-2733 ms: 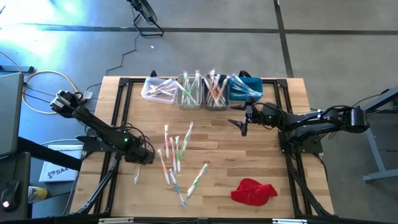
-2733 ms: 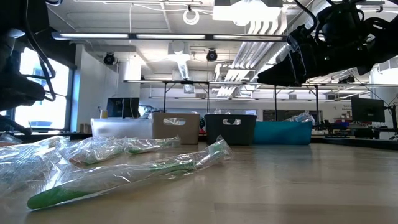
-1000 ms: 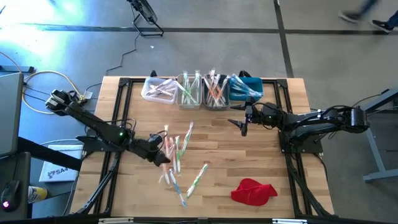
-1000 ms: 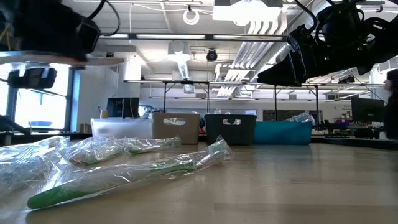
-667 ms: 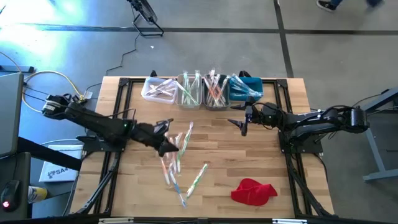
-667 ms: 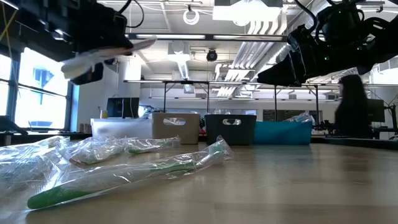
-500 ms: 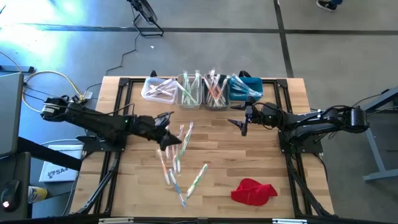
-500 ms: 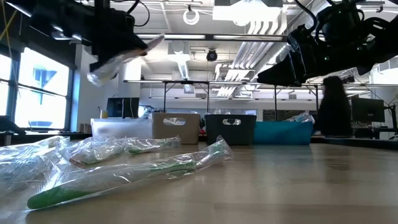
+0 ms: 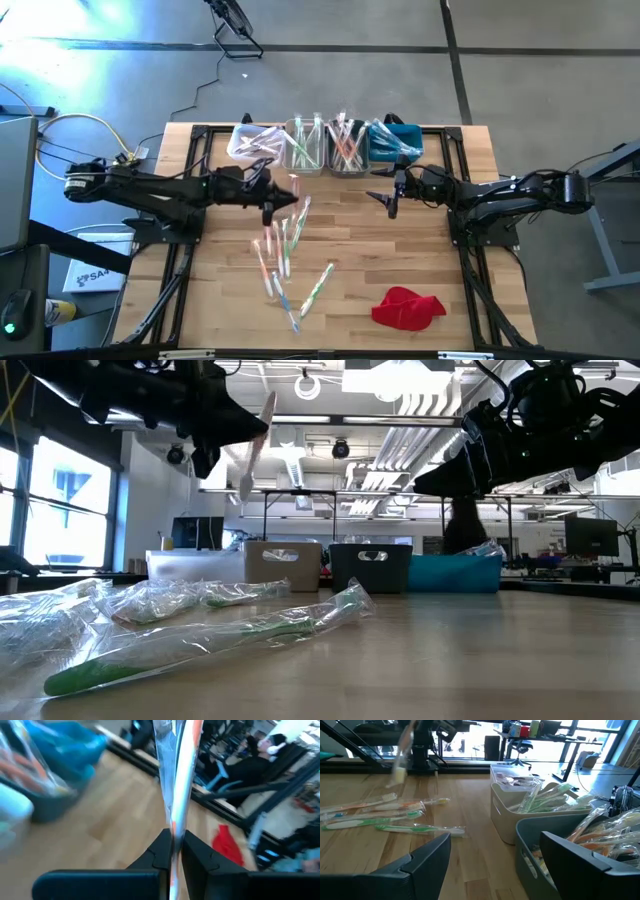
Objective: Pick & Place Toothbrushes
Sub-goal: Put the orange toothbrush into the dark green bin
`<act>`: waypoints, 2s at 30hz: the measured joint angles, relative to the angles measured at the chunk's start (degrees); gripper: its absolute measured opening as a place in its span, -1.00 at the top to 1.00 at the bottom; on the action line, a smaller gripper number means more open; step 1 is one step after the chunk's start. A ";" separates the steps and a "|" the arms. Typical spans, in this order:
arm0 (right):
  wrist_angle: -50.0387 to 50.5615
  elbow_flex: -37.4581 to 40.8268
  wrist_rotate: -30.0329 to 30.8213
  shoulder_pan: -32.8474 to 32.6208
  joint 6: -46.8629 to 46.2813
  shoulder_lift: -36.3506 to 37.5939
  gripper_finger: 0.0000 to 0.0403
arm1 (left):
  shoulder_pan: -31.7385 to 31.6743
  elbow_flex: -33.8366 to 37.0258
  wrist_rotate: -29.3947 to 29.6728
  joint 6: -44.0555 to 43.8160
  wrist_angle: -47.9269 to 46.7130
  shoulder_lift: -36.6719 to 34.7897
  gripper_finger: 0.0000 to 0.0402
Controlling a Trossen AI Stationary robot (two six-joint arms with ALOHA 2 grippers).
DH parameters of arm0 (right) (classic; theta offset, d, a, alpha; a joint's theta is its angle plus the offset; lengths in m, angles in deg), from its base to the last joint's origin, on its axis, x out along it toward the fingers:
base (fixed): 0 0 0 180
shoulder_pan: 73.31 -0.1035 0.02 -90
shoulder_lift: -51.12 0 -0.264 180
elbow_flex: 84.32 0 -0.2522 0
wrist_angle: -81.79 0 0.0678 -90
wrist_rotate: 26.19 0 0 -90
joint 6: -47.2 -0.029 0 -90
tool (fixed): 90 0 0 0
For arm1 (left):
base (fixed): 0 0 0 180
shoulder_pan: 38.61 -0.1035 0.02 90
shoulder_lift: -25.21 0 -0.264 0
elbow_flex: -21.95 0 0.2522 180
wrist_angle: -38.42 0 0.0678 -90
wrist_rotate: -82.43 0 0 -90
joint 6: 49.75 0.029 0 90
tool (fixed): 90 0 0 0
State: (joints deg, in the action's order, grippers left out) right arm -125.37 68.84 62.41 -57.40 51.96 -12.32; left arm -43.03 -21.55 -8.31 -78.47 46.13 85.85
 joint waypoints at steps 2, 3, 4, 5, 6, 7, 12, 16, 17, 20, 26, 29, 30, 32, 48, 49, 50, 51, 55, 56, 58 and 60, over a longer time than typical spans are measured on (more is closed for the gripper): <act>0.00 0.00 0.00 -0.01 0.00 0.00 -0.48 | -0.62 0.00 1.58 2.57 0.35 0.00 0.89; 0.00 0.00 0.01 0.01 0.00 0.01 -0.48 | -0.93 0.00 2.45 3.73 0.46 0.00 0.89; -0.01 0.00 -0.01 -0.01 0.00 0.00 -0.48 | -1.00 0.00 3.21 4.58 0.54 0.00 0.89; -0.06 0.00 0.00 -0.01 0.00 0.01 -0.48 | -0.99 0.00 4.44 5.27 0.87 0.23 0.89; -0.28 0.00 0.00 0.00 0.00 0.00 -0.48 | -0.94 -0.01 5.30 5.88 1.51 0.71 0.89; -0.58 0.00 0.01 -0.01 0.00 0.00 -0.48 | -0.83 -0.07 6.13 6.37 1.74 1.16 0.89; -1.44 0.00 -0.01 -0.01 0.00 0.01 -0.48 | -0.81 -0.04 8.13 6.67 3.43 5.07 0.89; -1.53 0.00 -0.01 -0.01 0.00 0.00 -0.48 | -0.83 -0.04 10.74 8.75 11.15 11.44 0.89; -1.55 0.00 -0.03 -0.01 0.00 0.00 -0.48 | -0.83 -0.04 10.74 9.55 13.50 13.07 0.89; -1.57 0.00 -0.02 -0.01 0.00 0.02 -0.48 | -0.83 -0.04 10.54 12.12 21.02 17.58 0.89; -2.29 0.02 -0.21 -0.03 -0.11 0.02 -0.48 | -0.85 -1.33 9.40 15.61 23.50 20.00 0.89; -4.36 0.02 -0.28 -0.05 -0.52 0.00 -0.48 | -0.85 -2.55 8.71 17.02 23.52 19.98 0.89; -5.37 0.02 -0.48 -0.05 -0.72 0.00 -0.48 | -0.85 -2.91 8.39 17.68 23.53 19.98 0.89; -6.77 0.02 -1.32 -0.05 -2.62 0.00 -0.48 | -0.88 -3.52 7.42 18.83 23.48 19.98 0.89; -20.06 -1.72 -5.16 -3.40 -3.26 -9.13 -0.48 | -0.83 -6.84 5.87 21.43 24.75 20.21 0.89; -20.33 -2.57 -5.16 -3.63 -3.26 -10.26 -0.48 | -0.81 -7.17 5.61 21.43 24.84 20.68 0.89; -20.44 -3.36 -5.15 -3.89 -3.26 -11.42 -0.48 | -0.81 -7.42 5.34 21.43 24.87 21.07 0.89; -20.34 -4.01 -5.15 -4.07 -3.26 -12.53 -0.48 | -0.81 -7.51 5.00 21.43 24.74 21.38 0.89; -20.17 -7.33 -5.01 -5.11 -3.23 -17.43 -0.48 | -0.81 -9.13 4.51 21.43 25.15 24.07 0.89; -20.22 -8.12 -5.01 -5.22 -3.23 -18.49 -0.48 | -0.81 -9.47 4.51 21.43 25.06 24.75 0.89; -20.15 -9.47 -5.01 -5.50 -3.23 -20.47 -0.48 | -0.81 -10.06 4.53 21.42 25.03 25.89 0.89; -20.17 -10.76 -5.10 -5.58 -3.26 -22.25 -0.48 | -0.81 -10.66 4.53 21.43 25.21 26.62 0.89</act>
State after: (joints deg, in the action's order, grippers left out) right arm -145.54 58.08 57.30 -62.98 48.70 -34.57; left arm -43.84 -32.21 -3.78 -57.04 71.34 112.47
